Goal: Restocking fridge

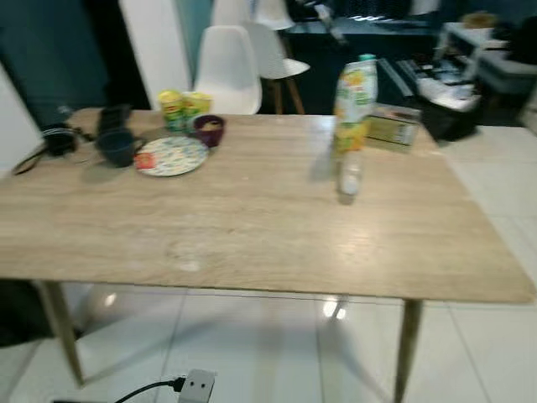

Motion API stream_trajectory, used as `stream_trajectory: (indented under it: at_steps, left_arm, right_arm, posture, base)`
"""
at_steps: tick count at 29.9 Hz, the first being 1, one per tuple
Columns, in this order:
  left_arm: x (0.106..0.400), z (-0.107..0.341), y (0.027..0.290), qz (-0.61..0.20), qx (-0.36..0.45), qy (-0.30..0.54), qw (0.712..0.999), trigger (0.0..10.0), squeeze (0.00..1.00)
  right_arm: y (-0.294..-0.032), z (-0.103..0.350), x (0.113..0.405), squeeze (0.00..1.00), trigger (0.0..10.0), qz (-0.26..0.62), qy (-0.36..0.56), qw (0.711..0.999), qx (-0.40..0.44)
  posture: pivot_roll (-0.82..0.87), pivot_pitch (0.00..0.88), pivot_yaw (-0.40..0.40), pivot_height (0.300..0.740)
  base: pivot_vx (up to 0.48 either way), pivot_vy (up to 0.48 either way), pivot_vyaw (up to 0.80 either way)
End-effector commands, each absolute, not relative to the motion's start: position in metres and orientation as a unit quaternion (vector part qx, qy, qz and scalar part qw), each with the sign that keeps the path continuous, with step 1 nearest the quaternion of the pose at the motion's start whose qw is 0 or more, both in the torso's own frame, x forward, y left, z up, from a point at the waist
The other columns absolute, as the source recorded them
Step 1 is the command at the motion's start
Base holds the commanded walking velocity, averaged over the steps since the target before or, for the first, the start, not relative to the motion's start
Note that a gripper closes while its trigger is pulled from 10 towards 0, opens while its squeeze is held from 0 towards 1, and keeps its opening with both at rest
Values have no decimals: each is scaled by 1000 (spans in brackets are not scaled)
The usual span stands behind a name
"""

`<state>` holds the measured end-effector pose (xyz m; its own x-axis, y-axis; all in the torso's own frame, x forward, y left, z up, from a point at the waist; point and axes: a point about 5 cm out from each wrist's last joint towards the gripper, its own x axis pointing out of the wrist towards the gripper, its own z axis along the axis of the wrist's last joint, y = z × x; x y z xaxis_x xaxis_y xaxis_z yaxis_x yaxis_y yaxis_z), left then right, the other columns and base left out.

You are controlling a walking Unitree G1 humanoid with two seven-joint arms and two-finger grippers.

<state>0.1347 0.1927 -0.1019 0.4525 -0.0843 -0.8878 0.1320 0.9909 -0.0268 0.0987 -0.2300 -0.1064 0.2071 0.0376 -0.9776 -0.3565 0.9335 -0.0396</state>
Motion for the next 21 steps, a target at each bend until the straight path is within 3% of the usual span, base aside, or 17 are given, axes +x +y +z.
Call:
stream_trajectory:
  at_steps: [1, 10, 21]
  left_arm:
    - [132, -103, 192, -64, 23, 524, 849, 10000, 0]
    - [133, -102, 193, -64, 26, 522, 850, 10000, 0]
    - [133, -102, 194, -68, 29, 524, 849, 10000, 0]
  right_arm:
    - [-230, -107, 97, 0, 10000, 130, 618, 765, -129]
    - [-233, -106, 98, 0, 10000, 118, 618, 765, -141]
    - [-237, -106, 98, 0, 10000, 85, 616, 768, -154]
  posture:
    - [39, 0, -51, 740]
    - [43, 0, -44, 740]
    - [43, 0, -43, 740]
  base:
    - [0, 0, 788]
    - [0, 0, 788]
    - [0, 0, 0]
